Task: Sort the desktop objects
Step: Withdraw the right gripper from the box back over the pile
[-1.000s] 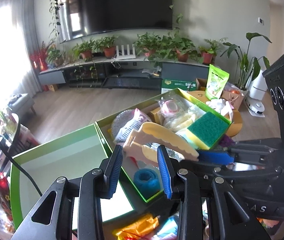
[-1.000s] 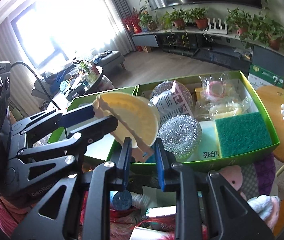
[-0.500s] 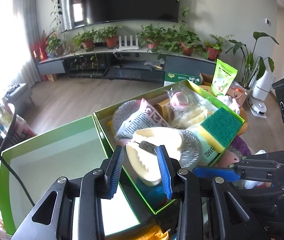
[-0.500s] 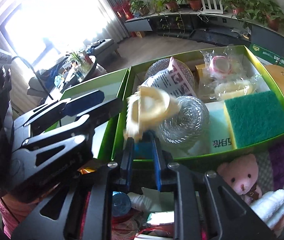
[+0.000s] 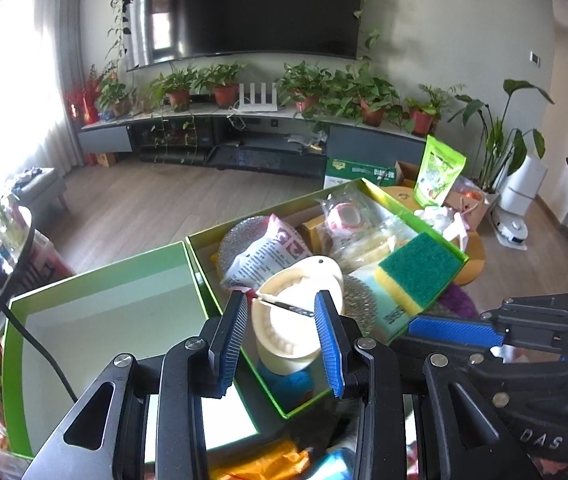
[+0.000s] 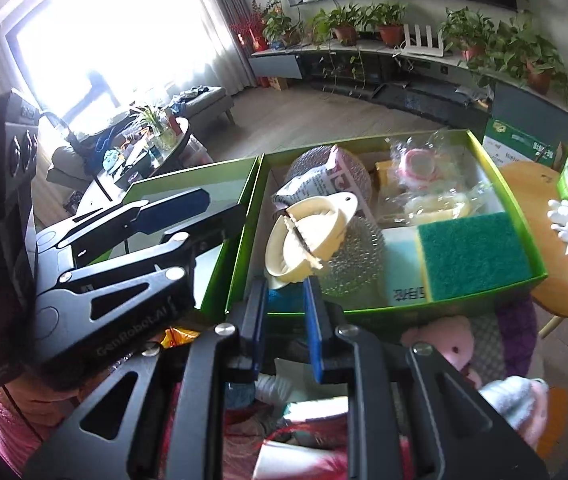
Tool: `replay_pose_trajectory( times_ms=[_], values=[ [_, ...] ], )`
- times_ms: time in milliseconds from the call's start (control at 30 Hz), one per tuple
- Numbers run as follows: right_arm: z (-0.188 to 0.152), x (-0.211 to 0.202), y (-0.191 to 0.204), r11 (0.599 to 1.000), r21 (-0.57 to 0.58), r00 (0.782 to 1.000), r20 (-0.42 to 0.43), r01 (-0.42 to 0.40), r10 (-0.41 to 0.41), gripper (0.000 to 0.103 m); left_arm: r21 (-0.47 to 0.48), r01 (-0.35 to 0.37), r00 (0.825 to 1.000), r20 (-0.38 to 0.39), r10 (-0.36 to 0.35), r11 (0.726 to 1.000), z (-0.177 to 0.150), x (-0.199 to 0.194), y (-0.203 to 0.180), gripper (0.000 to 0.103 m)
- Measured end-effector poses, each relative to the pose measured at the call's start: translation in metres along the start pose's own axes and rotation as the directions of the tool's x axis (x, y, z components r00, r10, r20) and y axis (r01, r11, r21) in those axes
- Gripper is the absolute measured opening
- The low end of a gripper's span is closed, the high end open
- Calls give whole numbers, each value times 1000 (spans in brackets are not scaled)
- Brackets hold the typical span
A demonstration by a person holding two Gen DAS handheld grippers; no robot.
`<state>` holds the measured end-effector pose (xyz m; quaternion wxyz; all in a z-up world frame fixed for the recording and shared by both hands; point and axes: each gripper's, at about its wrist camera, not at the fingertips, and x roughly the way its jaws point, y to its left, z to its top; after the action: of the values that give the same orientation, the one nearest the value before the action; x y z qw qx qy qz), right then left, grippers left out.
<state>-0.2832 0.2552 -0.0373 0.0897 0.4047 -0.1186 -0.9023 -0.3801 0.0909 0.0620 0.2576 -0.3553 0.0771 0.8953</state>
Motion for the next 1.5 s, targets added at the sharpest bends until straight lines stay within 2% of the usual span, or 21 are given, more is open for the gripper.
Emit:
replay_pose_trajectory(
  times_ms=[233, 500, 800, 933, 1100, 1167, 1233, 1333, 1500],
  values=[
    [-3, -26, -4, 1000, -8, 1000, 30, 6, -5, 20, -26, 20, 999, 28, -19, 999, 0, -22, -17, 35],
    [-12, -59, 2, 999, -37, 998, 67, -12, 14, 20, -3, 9, 998, 55, -9, 1000, 1, -55, -44, 35],
    [-37, -105, 0, 997, -71, 994, 109, -23, 30, 23, 16, 38, 996, 86, -39, 999, -11, -90, -82, 35],
    [-50, -125, -4, 997, -81, 991, 133, -14, 24, 23, 30, 28, 993, 110, -31, 999, -17, -103, -99, 35],
    [-63, -141, -7, 997, -82, 988, 154, -10, 23, 23, 25, -16, 991, 136, 13, 1000, -23, -119, -114, 36],
    [-69, -148, -8, 996, -84, 986, 168, -1, 15, 23, 22, -67, 986, 154, 63, 997, -27, -125, -119, 49],
    [-75, -155, -8, 996, -92, 982, 186, 6, 11, 23, 26, -123, 975, 192, 116, 992, -33, -134, -127, 58],
    [-89, -170, -5, 992, -128, 970, 242, 11, 20, 23, 24, -162, 961, 231, 152, 986, -41, -146, -136, 58],
    [-120, -194, 2, 978, -206, 942, 333, 38, 34, 26, -38, -159, 958, 236, 163, 987, -55, -157, -143, 58]
  ],
)
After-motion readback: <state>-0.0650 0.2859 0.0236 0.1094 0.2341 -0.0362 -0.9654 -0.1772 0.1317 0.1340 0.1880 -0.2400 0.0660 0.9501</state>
